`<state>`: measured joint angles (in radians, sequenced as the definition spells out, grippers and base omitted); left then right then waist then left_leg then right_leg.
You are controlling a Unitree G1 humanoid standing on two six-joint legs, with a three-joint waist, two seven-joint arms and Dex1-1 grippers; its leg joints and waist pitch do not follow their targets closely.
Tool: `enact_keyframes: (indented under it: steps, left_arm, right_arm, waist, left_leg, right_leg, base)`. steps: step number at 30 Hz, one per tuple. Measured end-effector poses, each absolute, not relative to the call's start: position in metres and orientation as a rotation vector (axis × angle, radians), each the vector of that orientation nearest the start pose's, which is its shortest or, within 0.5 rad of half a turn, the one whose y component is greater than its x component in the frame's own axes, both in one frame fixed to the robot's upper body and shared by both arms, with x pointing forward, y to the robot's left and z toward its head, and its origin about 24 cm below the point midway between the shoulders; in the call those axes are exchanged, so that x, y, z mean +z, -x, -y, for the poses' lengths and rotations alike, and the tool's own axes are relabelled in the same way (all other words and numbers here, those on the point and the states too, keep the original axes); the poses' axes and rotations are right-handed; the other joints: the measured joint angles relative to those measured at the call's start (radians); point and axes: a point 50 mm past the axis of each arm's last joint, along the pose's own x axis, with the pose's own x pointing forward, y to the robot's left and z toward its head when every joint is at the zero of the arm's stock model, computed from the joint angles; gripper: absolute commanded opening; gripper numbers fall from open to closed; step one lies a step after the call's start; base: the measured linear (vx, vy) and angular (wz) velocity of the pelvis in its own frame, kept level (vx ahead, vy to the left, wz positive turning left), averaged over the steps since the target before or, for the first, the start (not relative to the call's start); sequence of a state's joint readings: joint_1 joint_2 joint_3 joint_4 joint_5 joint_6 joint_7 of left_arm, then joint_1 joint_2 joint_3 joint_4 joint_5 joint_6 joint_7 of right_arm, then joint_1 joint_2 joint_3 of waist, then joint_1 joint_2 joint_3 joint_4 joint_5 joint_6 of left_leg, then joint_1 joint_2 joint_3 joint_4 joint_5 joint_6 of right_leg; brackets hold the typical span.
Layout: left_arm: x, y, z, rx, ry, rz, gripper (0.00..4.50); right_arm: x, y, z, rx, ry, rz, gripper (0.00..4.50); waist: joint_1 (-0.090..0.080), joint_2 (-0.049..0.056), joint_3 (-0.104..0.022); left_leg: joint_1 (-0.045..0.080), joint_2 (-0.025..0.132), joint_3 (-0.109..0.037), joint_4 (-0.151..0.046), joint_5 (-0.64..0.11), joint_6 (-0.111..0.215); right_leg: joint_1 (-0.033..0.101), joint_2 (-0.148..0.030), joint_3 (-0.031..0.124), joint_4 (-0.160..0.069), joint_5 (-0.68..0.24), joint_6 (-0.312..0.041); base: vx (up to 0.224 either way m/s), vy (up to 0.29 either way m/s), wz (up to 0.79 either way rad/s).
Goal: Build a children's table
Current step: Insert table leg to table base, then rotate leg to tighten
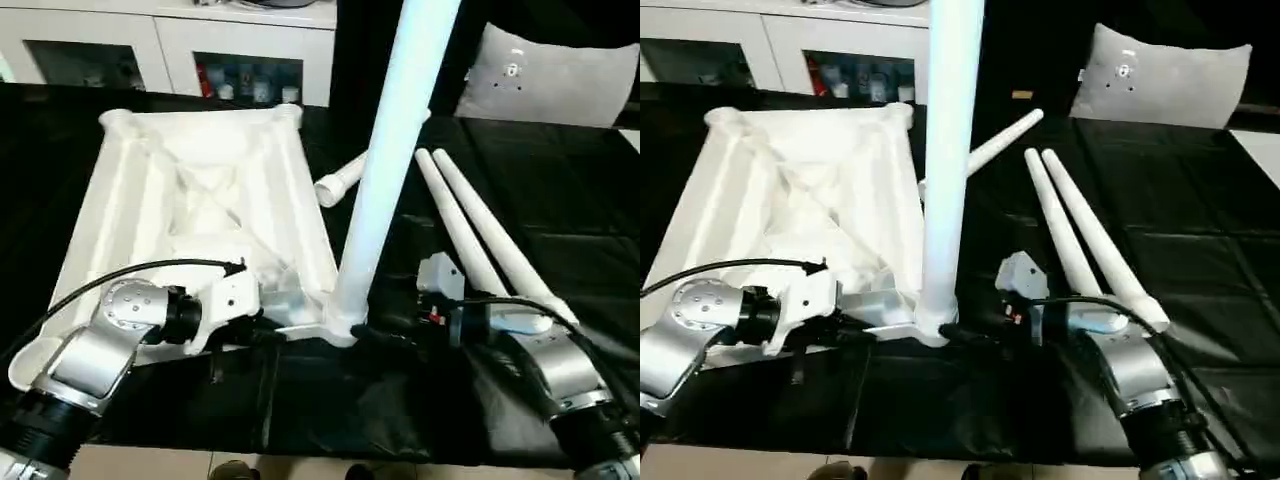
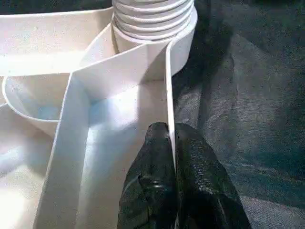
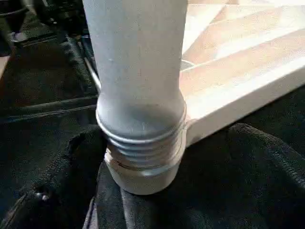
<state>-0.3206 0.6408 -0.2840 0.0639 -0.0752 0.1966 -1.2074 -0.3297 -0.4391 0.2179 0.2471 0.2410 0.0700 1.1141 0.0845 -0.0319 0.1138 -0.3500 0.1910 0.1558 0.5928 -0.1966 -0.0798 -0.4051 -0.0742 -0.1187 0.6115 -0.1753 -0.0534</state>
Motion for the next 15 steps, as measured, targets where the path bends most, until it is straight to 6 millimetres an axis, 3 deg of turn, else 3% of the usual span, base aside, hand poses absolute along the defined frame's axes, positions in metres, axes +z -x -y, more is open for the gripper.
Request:
enact_keyframes:
  steps: [13,15]
  left_arm:
    - [0.074,-0.267,-0.171,-1.362,-0.552,-0.411,0.00]
    - [0.075,-0.266,-0.171,-1.364,-0.552,-0.410,0.00]
  right_arm:
    - [0.070,-0.284,0.129,1.381,0.201,-0.188,4.40]
    - [0.068,-0.283,0.128,1.388,0.184,-0.203,4.15]
  waist:
    - [0.005,-0.004,-0.003]
    - [0.005,-0.004,-0.003]
  left_leg:
    - [0.000,0.001,0.001,0.000,0.000,0.000]
    - [0.000,0.001,0.001,0.000,0.000,0.000]
  right_leg:
    - [0.000,0.000,0.000,0.000,0.000,0.000]
    - [0.000,0.000,0.000,0.000,0.000,0.000]
  base:
    - [0.000,0.000,0.00]
    - [0.000,0.000,0.00]
